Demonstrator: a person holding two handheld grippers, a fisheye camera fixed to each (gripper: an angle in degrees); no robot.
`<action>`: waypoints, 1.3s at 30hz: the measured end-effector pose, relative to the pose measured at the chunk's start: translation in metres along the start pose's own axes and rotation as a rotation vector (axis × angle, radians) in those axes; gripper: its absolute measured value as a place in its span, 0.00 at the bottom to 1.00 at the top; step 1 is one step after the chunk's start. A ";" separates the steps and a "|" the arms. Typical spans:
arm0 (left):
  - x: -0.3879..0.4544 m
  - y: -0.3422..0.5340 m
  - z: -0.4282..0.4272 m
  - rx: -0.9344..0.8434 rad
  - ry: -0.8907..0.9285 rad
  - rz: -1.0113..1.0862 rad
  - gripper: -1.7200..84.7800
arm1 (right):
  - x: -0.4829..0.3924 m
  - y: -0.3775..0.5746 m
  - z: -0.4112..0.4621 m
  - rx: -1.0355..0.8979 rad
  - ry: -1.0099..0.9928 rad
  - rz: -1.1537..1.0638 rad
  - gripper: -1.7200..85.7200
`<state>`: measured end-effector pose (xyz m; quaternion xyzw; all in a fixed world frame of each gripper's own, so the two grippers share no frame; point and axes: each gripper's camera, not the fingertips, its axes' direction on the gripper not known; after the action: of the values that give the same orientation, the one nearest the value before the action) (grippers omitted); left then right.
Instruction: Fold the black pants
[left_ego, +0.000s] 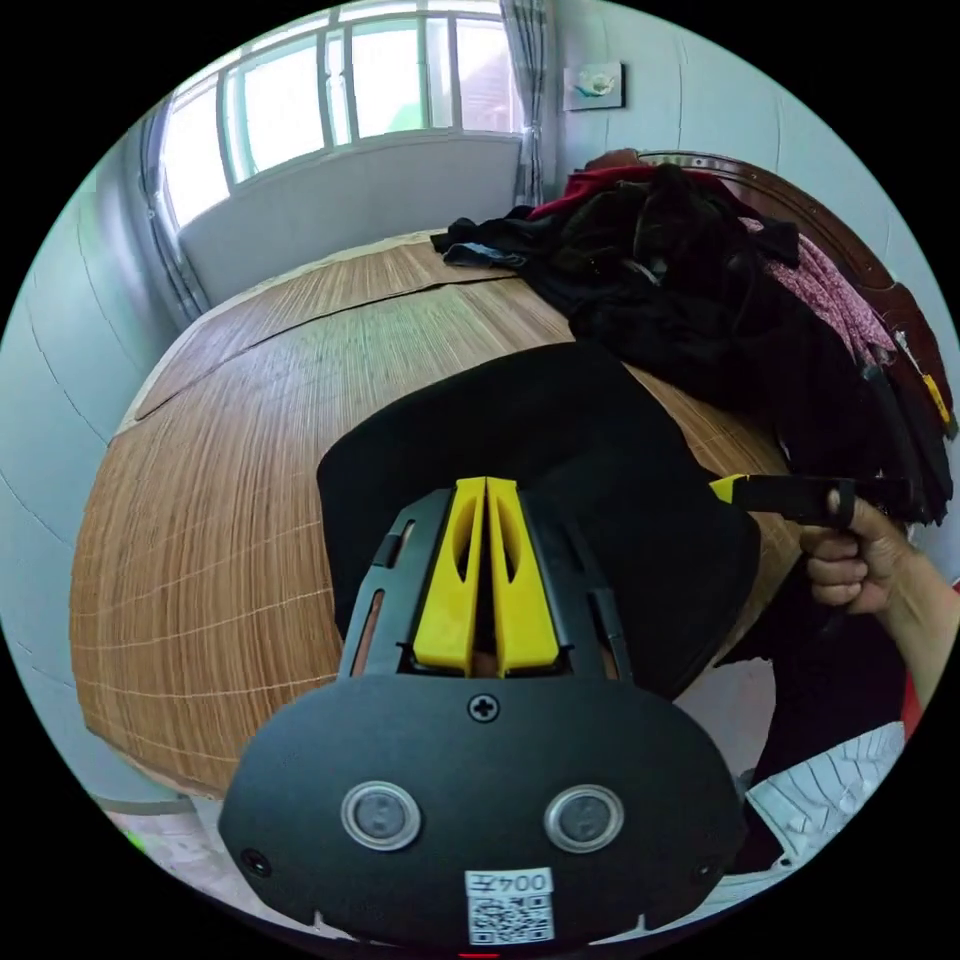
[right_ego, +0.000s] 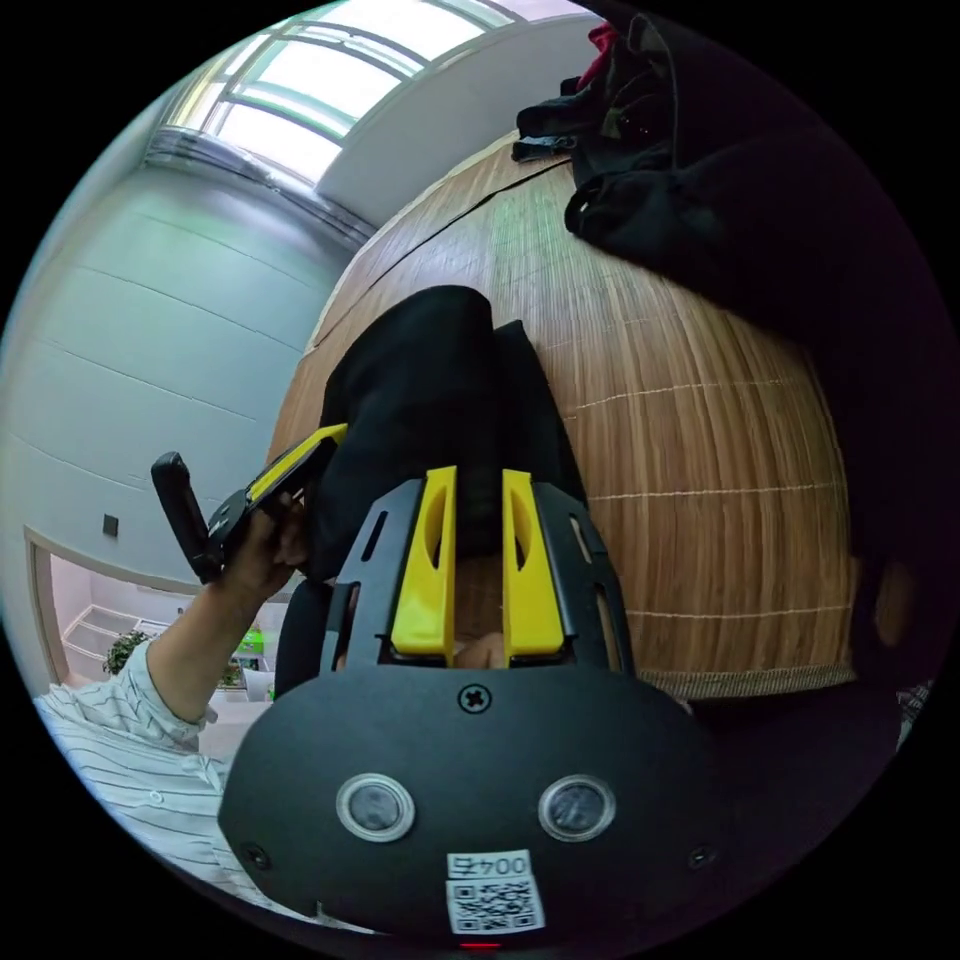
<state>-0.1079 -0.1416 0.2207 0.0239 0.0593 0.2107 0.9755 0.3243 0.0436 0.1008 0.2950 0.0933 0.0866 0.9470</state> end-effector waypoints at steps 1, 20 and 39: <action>0.000 -0.001 -0.002 -0.012 -0.014 0.056 0.02 | -0.007 0.012 -0.001 -0.014 -0.010 -0.028 0.11; 0.100 0.009 0.088 0.028 -0.188 0.165 0.02 | 0.062 0.027 0.013 -0.050 -0.232 0.024 0.18; 0.146 -0.053 0.179 -0.174 -0.060 0.100 0.02 | 0.022 0.100 0.040 0.000 -0.033 -0.079 0.10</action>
<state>0.0682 -0.1330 0.3794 -0.0514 0.0101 0.2626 0.9635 0.3443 0.1083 0.1878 0.2925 0.0891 0.0440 0.9511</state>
